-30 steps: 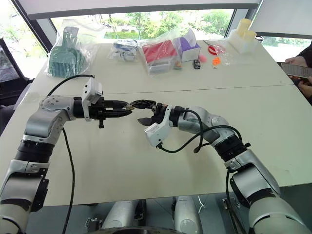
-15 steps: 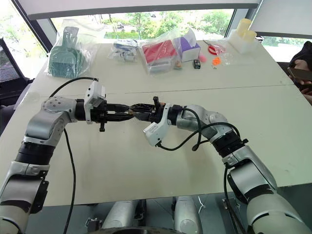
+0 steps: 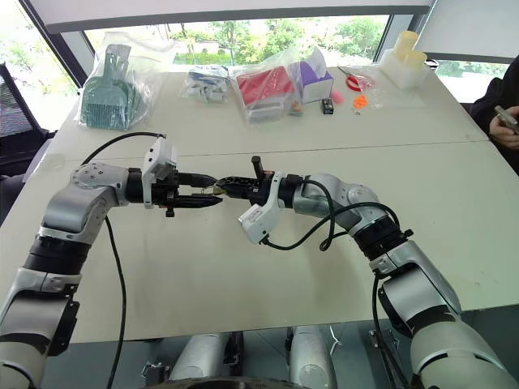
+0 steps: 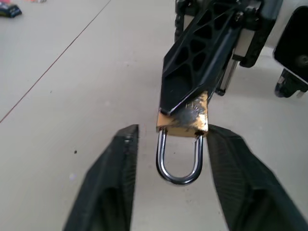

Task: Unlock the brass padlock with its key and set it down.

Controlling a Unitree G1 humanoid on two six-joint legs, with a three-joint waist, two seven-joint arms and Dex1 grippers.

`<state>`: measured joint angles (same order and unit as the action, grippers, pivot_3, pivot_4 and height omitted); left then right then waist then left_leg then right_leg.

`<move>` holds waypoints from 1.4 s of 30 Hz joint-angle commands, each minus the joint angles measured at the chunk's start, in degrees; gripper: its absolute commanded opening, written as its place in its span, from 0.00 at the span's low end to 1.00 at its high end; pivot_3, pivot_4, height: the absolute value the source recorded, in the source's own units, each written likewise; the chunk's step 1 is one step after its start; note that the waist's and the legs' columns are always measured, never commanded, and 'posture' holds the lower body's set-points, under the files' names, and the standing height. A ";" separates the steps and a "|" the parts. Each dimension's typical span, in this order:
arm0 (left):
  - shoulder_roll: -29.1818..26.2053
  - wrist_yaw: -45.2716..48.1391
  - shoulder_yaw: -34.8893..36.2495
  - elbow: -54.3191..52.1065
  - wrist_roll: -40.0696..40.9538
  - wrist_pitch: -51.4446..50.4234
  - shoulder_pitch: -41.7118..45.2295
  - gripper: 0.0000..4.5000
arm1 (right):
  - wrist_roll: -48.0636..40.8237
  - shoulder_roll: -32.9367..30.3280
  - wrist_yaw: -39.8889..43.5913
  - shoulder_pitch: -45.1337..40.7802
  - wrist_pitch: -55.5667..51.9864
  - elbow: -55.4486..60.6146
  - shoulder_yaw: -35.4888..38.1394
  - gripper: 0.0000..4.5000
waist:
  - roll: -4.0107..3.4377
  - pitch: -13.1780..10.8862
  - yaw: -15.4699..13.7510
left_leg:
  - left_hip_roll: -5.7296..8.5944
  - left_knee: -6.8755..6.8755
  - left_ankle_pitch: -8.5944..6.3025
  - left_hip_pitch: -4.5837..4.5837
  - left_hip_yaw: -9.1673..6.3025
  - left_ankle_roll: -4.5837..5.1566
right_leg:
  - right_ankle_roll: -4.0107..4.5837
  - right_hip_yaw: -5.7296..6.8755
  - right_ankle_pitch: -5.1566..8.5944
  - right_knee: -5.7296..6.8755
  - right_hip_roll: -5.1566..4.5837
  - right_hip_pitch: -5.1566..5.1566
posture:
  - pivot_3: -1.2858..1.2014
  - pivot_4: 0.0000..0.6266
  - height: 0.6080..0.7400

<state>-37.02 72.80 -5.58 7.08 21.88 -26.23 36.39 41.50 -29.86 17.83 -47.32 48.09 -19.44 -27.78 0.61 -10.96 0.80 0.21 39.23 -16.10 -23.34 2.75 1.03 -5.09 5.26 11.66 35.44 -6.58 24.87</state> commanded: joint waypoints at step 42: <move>-5.85 -2.35 4.33 -10.12 6.09 -5.03 -4.66 0.00 | -2.01 0.69 0.40 -0.65 -0.25 0.25 1.14 0.00 | 0.00 0.00 0.00 | 0.00 0.00 0.07 0.01 0.00 -0.11 | 0.00 -0.04 0.00 0.00 0.00 0.00 | 0.52 0.24 1.00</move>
<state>-42.60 70.09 -1.36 -2.99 28.40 -32.41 31.63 41.10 -29.54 18.59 -47.18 47.84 -19.56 -27.77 0.61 -10.96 0.80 0.21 39.23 -16.04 -23.33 2.75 0.92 -5.09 5.23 11.66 35.44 -6.58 24.87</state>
